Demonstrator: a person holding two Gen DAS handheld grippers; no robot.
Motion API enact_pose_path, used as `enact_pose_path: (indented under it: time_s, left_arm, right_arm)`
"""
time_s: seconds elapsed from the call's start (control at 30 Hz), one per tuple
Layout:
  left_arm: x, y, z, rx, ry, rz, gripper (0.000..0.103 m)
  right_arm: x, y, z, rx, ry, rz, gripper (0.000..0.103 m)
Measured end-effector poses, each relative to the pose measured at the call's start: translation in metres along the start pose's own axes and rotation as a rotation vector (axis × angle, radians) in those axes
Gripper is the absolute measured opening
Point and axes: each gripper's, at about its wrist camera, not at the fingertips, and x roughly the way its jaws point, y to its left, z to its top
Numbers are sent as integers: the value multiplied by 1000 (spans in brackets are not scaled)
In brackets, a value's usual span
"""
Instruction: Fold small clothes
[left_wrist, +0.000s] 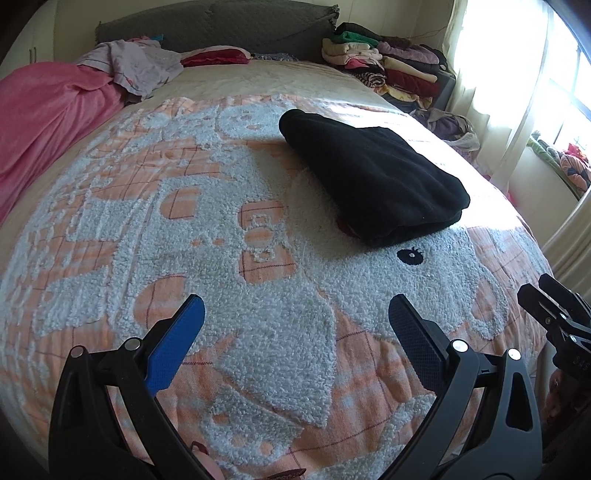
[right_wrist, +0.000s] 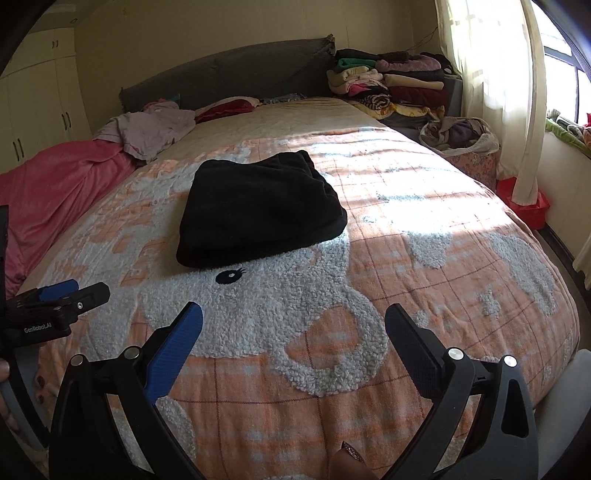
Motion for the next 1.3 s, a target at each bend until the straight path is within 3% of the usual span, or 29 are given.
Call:
enact_pose_path:
  time_s: [1.3]
  left_arm:
    - [0, -2, -2, 15, -9, 59, 94]
  right_arm:
    - [-5, 6, -3, -33, -13, -21, 98]
